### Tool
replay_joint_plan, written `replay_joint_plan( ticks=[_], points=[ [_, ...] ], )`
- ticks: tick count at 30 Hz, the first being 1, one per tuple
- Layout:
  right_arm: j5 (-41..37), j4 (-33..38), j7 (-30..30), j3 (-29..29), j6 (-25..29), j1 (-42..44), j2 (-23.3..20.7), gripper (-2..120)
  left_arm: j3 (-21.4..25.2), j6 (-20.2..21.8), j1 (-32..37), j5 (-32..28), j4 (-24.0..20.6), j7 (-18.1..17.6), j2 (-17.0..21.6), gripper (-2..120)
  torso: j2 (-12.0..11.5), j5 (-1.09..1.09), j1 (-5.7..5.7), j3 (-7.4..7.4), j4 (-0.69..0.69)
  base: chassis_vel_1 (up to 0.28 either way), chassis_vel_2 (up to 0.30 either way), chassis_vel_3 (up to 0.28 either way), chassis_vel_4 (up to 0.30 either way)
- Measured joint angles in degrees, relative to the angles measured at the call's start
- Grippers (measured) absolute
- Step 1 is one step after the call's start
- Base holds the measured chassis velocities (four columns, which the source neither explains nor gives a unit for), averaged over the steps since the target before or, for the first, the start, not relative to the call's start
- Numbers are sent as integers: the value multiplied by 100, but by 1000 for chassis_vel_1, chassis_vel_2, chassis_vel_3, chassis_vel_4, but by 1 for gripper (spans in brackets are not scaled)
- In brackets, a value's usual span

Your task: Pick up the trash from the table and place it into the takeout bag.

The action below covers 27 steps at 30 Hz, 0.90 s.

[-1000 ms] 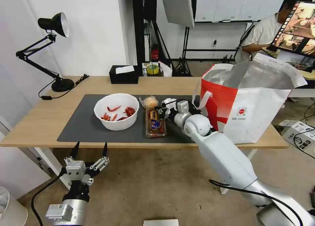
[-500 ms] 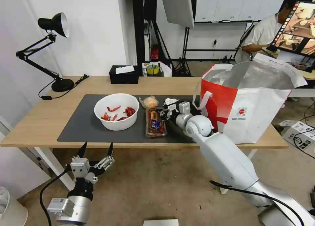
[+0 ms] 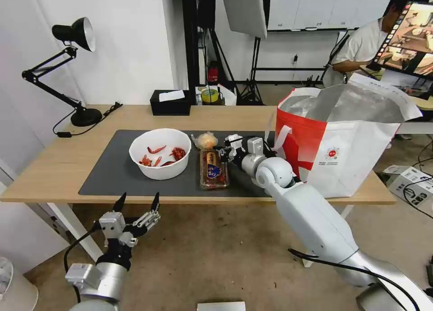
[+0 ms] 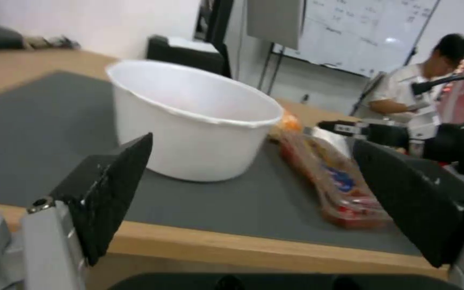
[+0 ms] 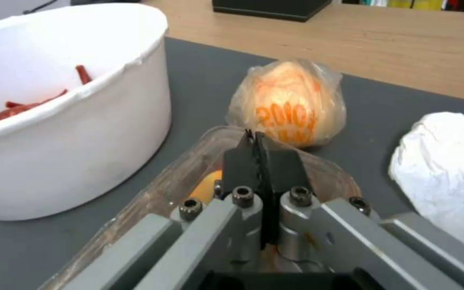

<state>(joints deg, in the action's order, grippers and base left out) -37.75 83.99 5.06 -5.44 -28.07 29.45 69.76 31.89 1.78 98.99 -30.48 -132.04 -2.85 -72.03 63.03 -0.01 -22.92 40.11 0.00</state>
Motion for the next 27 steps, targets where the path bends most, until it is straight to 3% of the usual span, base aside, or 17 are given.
replay_joint_plan(
  ticks=[1,4,5,6,7,8,9,14,17,24,27],
  points=[
    [-1,-17,37,-11,63,4,-2,0,-44,180,-88,-407,8,0,162,100,0,0,0,0,1,0,0,0,0],
    [-1,-31,56,-11,126,21,-1,0,-93,362,-199,-889,24,5,315,100,0,0,0,0,0,0,0,0,0],
    [0,-39,70,-7,188,50,4,0,-130,599,-347,-1518,23,15,482,100,0,1,0,0,0,0,0,0,0],
    [0,-39,70,-7,188,50,4,0,-130,599,-347,-1518,23,15,482,100,0,1,0,0,0,0,0,0,0],
    [1,-41,77,-2,236,68,5,0,-149,793,-504,-2094,10,15,606,100,0,1,0,0,0,0,0,0,0],
    [1,-41,77,-2,248,72,5,0,-155,847,-557,-2272,3,15,641,100,0,1,0,0,0,0,0,0,0],
    [3,-41,77,-2,306,90,7,0,-180,1088,-774,-2973,2,10,789,100,0,1,0,0,-1,0,0,0,0],
    [-4,-79,73,-52,437,80,50,0,-205,1421,-1126,-3671,195,-62,1065,100,0,0,0,0,0,0,0,0,0],
    [-22,-55,55,-103,467,80,59,0,-170,1748,-1387,-4394,346,-172,1237,100,0,0,-1,0,1,0,0,0,0],
    [-23,-36,22,-141,468,108,78,0,-220,1942,-1659,-4890,532,-161,1294,100,0,0,0,0,0,0,0,0,0],
    [-18,-48,16,-204,468,109,121,0,-274,1999,-1930,-5051,818,-74,1311,100,0,1,-1,0,1,0,0,0,0]
  ],
)
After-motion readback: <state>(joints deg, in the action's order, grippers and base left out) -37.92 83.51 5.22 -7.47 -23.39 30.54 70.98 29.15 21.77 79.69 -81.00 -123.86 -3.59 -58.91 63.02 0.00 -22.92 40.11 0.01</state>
